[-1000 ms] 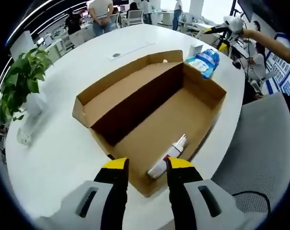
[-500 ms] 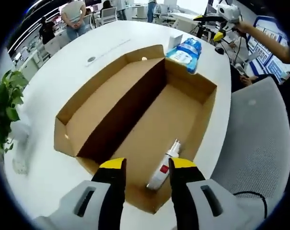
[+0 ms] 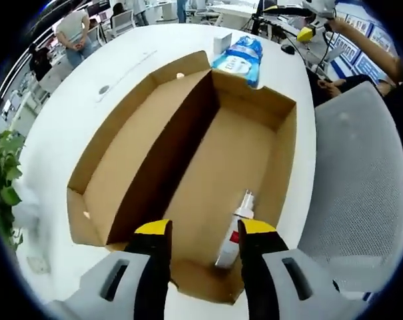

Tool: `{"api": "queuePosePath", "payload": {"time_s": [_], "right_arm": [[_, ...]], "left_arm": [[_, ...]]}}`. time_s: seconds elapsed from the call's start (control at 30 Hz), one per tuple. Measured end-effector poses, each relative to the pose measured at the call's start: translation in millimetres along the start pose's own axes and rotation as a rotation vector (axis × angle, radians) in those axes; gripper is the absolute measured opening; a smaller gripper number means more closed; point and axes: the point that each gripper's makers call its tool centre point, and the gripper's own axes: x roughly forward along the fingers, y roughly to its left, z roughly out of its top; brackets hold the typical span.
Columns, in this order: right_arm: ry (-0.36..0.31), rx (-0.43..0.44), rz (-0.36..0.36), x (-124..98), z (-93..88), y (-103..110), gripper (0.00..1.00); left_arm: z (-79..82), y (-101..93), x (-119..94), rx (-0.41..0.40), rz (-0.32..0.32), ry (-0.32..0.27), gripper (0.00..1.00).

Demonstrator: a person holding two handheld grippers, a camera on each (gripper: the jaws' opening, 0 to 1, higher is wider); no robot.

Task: Operate the shoe box by opening the lid, removing the specified soft item, and placing it in the target area until the item is outside and the box remains undamaged.

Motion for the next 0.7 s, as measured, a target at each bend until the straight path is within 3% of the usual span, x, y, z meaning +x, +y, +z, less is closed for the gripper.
{"api": "queuePosePath", "payload": {"time_s": [0.1, 0.23, 0.5, 0.7], "right_arm": [[-0.021, 0.044, -0.005, -4.1, -1.4, 9.4, 1.00], [-0.022, 0.046, -0.011, -8.0, -4.7, 18.9, 1.00], [-0.045, 0.052, -0.011, -16.7, -4.0, 35.8, 1.00], [-0.046, 0.048, -0.015, -20.6, -5.3, 47.5, 1.00]], "left_arm": [[-3.2, -0.9, 4.2, 0.006, -0.019, 0.015, 0.42], [-12.9, -5.9, 11.0, 0.040, -0.063, 0.069, 0.45], [-16.7, -10.3, 19.4, 0.093, -0.118, 0.113, 0.48], [-21.6, -14.6, 26.5, 0.179, -0.187, 0.155, 0.55]]}}
